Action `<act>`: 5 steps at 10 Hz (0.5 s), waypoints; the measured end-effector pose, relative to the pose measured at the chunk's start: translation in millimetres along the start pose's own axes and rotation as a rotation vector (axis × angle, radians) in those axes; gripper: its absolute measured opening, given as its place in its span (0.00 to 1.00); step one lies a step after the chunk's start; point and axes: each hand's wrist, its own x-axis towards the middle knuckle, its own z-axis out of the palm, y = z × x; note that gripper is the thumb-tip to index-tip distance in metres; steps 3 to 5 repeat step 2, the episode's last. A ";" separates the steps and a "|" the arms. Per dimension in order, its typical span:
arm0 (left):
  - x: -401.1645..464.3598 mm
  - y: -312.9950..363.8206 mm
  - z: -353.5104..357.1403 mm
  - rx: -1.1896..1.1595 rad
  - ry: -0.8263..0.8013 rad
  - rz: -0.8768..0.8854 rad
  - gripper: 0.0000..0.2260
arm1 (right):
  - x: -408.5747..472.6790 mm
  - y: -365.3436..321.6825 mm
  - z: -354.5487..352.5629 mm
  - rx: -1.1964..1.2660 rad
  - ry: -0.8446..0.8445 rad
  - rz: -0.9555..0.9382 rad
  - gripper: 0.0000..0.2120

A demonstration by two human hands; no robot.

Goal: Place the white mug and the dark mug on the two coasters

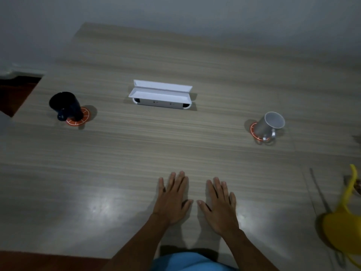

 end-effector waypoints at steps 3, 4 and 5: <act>-1.6 4.4 -7.8 0.035 -0.015 0.006 0.35 | 8.5 -1.7 -38.3 0.446 -0.006 -0.004 0.16; -1.6 4.4 -7.8 0.035 -0.015 0.006 0.35 | 8.5 -1.7 -38.3 0.446 -0.006 -0.004 0.16; -1.6 4.4 -7.8 0.035 -0.015 0.006 0.35 | 8.5 -1.7 -38.3 0.446 -0.006 -0.004 0.16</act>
